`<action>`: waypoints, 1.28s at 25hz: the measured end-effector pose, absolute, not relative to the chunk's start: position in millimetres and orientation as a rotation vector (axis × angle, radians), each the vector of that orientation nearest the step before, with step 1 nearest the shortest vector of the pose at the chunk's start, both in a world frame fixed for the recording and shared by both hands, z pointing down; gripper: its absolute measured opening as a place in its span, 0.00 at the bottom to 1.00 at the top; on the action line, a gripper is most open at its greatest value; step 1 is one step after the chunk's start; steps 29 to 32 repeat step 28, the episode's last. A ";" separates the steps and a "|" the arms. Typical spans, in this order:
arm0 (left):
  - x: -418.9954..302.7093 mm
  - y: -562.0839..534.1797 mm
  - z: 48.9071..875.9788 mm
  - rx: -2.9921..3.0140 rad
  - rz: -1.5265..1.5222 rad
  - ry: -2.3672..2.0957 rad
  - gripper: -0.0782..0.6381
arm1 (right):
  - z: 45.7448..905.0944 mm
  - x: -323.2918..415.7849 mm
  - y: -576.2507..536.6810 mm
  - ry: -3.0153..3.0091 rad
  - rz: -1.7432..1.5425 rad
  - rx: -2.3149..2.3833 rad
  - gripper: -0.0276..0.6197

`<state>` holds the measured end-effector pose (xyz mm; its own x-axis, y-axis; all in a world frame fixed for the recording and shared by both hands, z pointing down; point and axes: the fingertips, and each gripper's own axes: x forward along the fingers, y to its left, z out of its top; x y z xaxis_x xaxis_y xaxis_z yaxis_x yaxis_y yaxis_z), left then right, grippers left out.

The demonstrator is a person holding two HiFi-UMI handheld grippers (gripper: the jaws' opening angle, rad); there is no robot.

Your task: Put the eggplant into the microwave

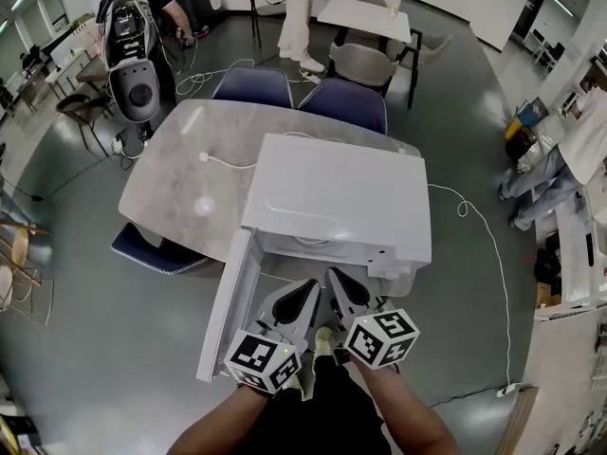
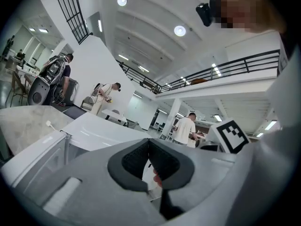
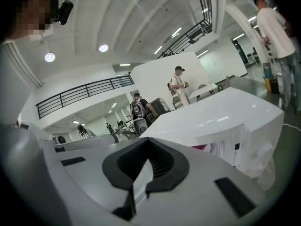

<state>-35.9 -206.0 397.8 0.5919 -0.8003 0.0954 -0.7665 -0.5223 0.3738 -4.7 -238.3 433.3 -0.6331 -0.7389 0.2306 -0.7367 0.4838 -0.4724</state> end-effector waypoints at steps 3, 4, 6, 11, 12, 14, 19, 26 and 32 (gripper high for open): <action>-38.2 -197.6 383.7 2.468 -0.115 -1.259 0.12 | 414.0 -2.6 -229.5 2.742 -0.762 -1.354 0.05; -38.5 -195.3 380.0 2.474 -0.115 -1.258 0.12 | 408.8 -2.7 -226.7 2.753 -0.736 -1.355 0.05; -38.1 -191.8 373.5 2.488 -0.114 -1.256 0.12 | 399.4 -4.3 -221.8 2.765 -0.696 -1.356 0.05; -40.1 -181.9 356.9 2.535 -0.116 -1.262 0.12 | 379.2 -10.6 -208.5 2.767 -0.617 -1.363 0.05; -41.6 -179.4 354.3 2.541 -0.121 -1.266 0.12 | 376.6 -11.1 -205.5 2.766 -0.604 -1.368 0.05; -45.2 -174.9 350.2 2.548 -0.131 -1.273 0.12 | 371.9 -12.1 -199.6 2.764 -0.578 -1.377 0.05; -52.6 -166.2 343.1 2.566 -0.131 -1.286 0.12 | 361.7 -17.1 -185.6 2.785 -0.501 -1.399 0.05; -55.5 -151.3 342.1 2.572 -0.129 -1.281 0.12 | 355.1 -21.0 -167.6 2.797 -0.436 -1.421 0.05; -54.9 -146.2 341.1 2.575 -0.131 -1.279 0.12 | 353.6 -22.1 -162.3 2.801 -0.427 -1.420 0.05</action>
